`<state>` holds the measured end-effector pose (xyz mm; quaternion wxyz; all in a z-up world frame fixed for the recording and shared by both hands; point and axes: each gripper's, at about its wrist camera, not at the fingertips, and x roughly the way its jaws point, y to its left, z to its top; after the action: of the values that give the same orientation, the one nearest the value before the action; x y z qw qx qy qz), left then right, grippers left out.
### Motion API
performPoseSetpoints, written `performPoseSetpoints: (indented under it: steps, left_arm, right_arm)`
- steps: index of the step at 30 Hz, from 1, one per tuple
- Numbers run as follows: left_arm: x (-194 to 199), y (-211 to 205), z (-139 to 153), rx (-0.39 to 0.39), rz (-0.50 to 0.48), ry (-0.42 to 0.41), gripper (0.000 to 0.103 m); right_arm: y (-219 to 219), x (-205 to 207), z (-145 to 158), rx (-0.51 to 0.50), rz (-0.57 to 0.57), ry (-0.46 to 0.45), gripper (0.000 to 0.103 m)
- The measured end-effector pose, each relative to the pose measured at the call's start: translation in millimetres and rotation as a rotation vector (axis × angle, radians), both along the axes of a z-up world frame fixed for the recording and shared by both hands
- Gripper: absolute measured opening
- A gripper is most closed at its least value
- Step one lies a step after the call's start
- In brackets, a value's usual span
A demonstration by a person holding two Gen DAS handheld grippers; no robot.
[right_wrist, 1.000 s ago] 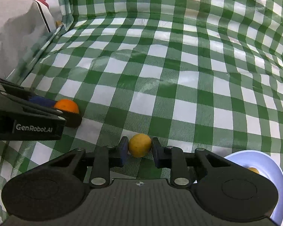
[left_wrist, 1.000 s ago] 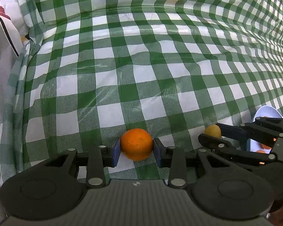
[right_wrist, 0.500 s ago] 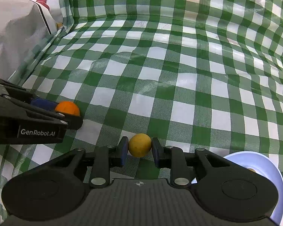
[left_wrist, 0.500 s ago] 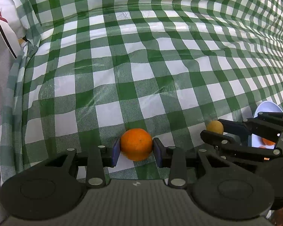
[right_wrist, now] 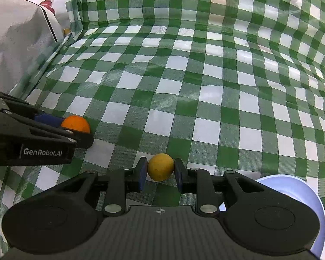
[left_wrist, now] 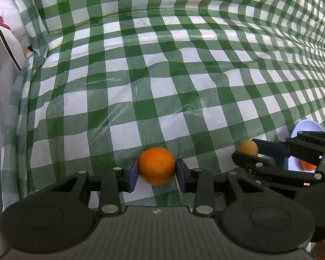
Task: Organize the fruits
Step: 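Hold the orange in the left tool while the right tool carries the yellow fruit toward the plate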
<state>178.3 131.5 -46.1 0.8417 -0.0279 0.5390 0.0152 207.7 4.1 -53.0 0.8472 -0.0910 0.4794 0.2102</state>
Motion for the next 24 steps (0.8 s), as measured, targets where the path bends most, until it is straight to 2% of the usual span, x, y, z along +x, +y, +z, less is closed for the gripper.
performPoseSetpoints:
  steps: [24]
  left_arm:
    - [-4.8, -2.9, 6.8, -0.001, -0.013, -0.025, 0.040]
  right_arm:
    - [-0.7, -0.2, 1.1, 0.002, -0.015, -0.012, 0.028]
